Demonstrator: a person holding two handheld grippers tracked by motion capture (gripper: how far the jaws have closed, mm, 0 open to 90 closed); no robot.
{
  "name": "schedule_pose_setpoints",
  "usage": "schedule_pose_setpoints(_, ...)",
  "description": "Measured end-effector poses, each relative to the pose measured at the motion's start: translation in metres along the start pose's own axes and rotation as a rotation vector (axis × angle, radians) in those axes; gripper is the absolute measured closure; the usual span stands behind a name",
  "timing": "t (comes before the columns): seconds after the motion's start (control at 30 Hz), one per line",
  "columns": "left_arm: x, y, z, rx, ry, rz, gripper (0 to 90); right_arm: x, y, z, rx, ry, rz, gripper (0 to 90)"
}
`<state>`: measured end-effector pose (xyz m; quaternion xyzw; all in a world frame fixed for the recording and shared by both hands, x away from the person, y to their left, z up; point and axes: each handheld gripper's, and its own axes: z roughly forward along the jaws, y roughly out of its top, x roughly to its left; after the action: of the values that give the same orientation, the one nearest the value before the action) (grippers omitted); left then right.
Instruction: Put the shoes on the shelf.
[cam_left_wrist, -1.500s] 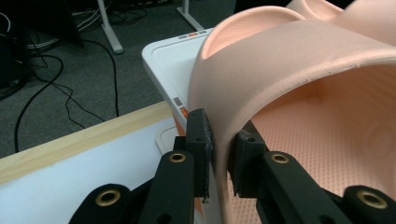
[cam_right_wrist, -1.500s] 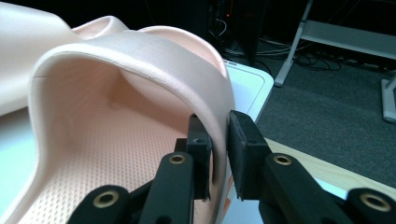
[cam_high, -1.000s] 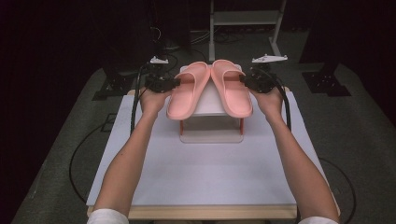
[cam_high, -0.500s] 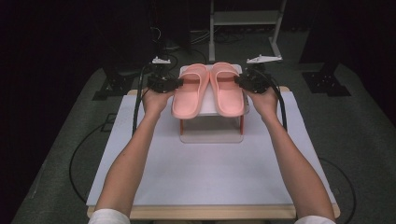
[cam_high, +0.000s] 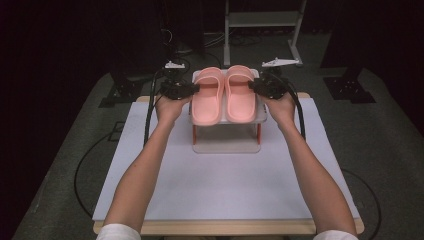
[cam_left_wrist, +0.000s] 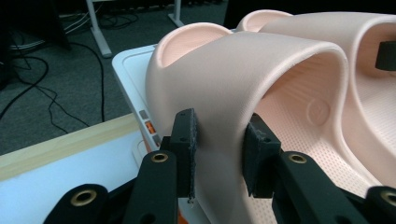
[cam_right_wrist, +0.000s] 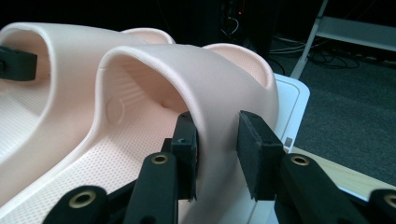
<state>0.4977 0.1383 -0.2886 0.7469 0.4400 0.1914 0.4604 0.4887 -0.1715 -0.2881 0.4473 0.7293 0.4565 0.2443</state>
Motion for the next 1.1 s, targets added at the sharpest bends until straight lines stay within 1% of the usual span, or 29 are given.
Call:
schedule_pose_setpoints(0.1,-0.0004,0.0000,0.0005,-0.002,-0.004,-0.001,68.5,-0.0007,-0.0002,0.0006,0.000,0.002,0.003,68.0)
schedule_pose_setpoints(0.23,-0.0012,-0.0004,0.0021,-0.010,-0.014,-0.013,68.0,-0.0018,-0.0006,0.0012,0.002,0.006,0.008,67.6)
schedule_pose_setpoints(0.3,-0.0016,-0.0003,0.0023,-0.010,-0.013,-0.007,67.7,-0.0020,-0.0006,0.0015,0.000,0.008,0.010,67.3)
schedule_pose_setpoints(0.4,-0.0014,-0.0007,0.0023,-0.013,-0.018,-0.012,67.3,-0.0022,-0.0006,0.0015,-0.002,0.009,0.008,67.0)
schedule_pose_setpoints(0.5,-0.0010,-0.0019,0.0022,-0.024,-0.022,-0.019,66.8,-0.0027,-0.0009,0.0014,-0.001,0.014,0.012,66.3)
schedule_pose_setpoints(0.53,-0.0004,-0.0025,0.0020,-0.025,-0.023,-0.019,66.4,-0.0031,-0.0010,0.0014,-0.002,0.017,0.012,65.7)
schedule_pose_setpoints(0.57,-0.0006,-0.0035,0.0022,-0.035,-0.026,-0.031,66.2,-0.0036,-0.0011,0.0012,-0.001,0.019,0.011,65.1)
schedule_pose_setpoints(0.67,-0.0003,-0.0042,0.0015,-0.037,-0.033,-0.034,62.9,-0.0044,-0.0013,0.0005,-0.004,0.032,0.019,62.1)
schedule_pose_setpoints(0.73,-0.0011,-0.0042,0.0012,-0.037,-0.033,-0.032,61.6,-0.0045,-0.0012,-0.0003,-0.004,0.042,0.027,60.1)
schedule_pose_setpoints(0.8,-0.0017,-0.0041,0.0006,-0.039,-0.033,-0.028,60.4,-0.0041,-0.0014,-0.0005,-0.004,0.043,0.024,58.3)
schedule_pose_setpoints(0.87,-0.0023,-0.0039,-0.0009,-0.041,-0.023,-0.020,59.0,-0.0042,-0.0020,-0.0012,-0.003,0.046,0.024,56.7)
schedule_pose_setpoints(0.97,-0.0016,-0.0042,-0.0039,-0.045,-0.010,-0.016,58.0,-0.0044,-0.0048,-0.0026,-0.010,0.042,0.026,56.3)
schedule_pose_setpoints(1.1,0.0001,-0.0060,-0.0072,-0.042,-0.010,-0.016,56.8,-0.0062,-0.0099,-0.0052,-0.013,0.039,0.033,54.2)
